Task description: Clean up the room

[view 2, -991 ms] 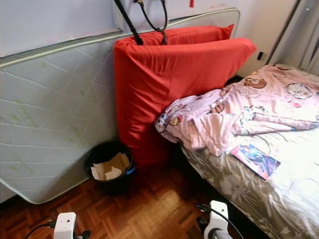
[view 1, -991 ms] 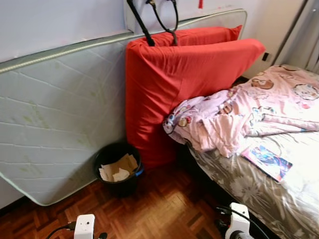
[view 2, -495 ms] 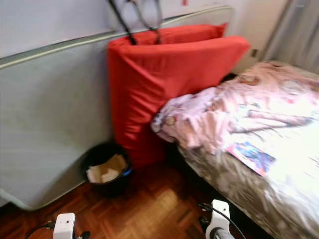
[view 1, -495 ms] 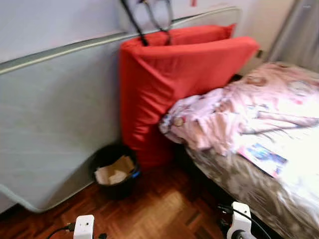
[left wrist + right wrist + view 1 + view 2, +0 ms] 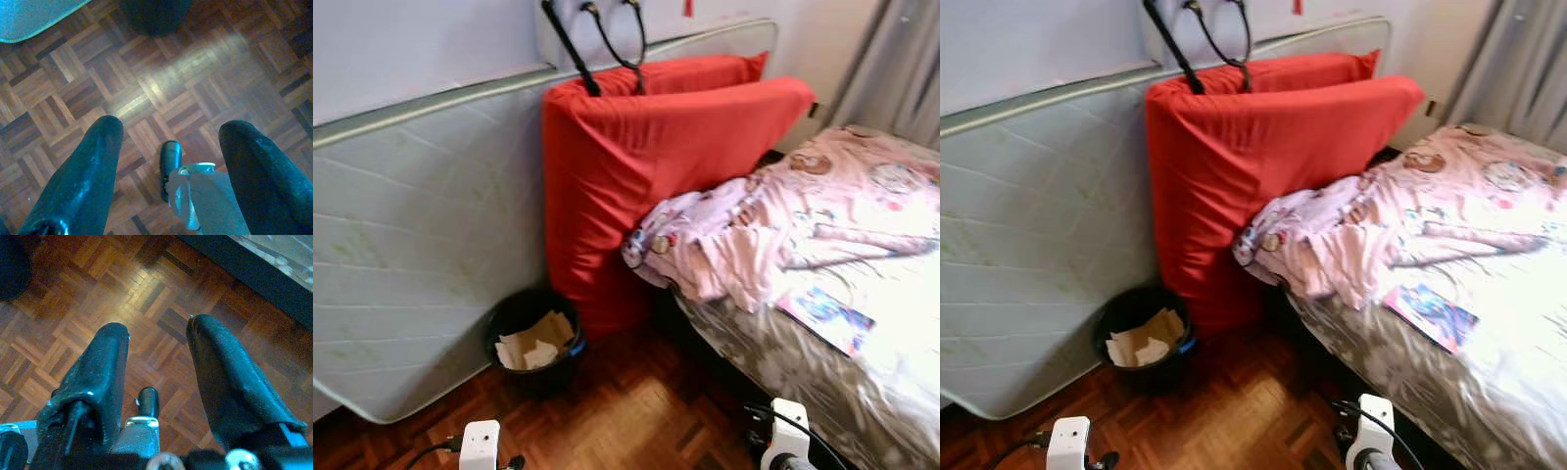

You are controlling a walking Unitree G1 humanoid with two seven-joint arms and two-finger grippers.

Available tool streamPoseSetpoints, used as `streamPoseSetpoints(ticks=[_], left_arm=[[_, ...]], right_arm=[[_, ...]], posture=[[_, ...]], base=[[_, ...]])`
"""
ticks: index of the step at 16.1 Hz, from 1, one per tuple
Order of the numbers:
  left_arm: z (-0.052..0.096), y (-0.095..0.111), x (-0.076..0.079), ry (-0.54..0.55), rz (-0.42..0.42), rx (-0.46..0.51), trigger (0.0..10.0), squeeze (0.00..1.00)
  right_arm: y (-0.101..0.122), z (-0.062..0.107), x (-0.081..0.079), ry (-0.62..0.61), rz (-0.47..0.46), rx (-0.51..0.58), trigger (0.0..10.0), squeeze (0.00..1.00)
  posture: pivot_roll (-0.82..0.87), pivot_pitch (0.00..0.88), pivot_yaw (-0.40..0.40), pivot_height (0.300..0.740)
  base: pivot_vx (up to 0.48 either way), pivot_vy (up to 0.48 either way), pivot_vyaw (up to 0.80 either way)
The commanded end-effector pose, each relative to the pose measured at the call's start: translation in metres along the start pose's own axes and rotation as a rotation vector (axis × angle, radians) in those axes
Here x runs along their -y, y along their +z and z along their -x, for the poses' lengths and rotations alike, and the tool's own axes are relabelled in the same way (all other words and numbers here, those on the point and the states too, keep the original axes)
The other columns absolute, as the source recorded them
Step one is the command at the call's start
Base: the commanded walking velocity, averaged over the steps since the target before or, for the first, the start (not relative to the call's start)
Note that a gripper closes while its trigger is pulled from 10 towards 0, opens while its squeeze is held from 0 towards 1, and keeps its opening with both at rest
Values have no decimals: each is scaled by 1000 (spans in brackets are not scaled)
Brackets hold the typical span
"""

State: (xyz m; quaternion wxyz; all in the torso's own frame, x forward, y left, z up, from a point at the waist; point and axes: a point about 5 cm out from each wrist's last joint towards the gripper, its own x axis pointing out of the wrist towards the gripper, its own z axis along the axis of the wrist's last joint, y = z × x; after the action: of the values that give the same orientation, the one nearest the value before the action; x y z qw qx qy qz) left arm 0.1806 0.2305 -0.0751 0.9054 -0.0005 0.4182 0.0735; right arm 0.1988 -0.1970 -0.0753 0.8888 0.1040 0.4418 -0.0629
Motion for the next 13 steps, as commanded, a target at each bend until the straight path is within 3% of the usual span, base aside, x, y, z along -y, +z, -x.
streamPoseSetpoints(ticks=[1,8,13], left_arm=[[1,-3,-3,9,8,-12,10000,0],[1,-4,-2,16,18,-17,10000,0],[1,-3,-2,14,22,-15,10000,0]], right_arm=[[2,0,-1,6,-6,6,10000,0],[2,0,0,9,3,0,10000,0],[4,0,0,10,-17,31,10000,0]], posture=[[87,0,-34,740],[76,0,-38,740],[86,0,-45,740]], base=[[262,0,0],[276,0,-682],[278,0,0]])
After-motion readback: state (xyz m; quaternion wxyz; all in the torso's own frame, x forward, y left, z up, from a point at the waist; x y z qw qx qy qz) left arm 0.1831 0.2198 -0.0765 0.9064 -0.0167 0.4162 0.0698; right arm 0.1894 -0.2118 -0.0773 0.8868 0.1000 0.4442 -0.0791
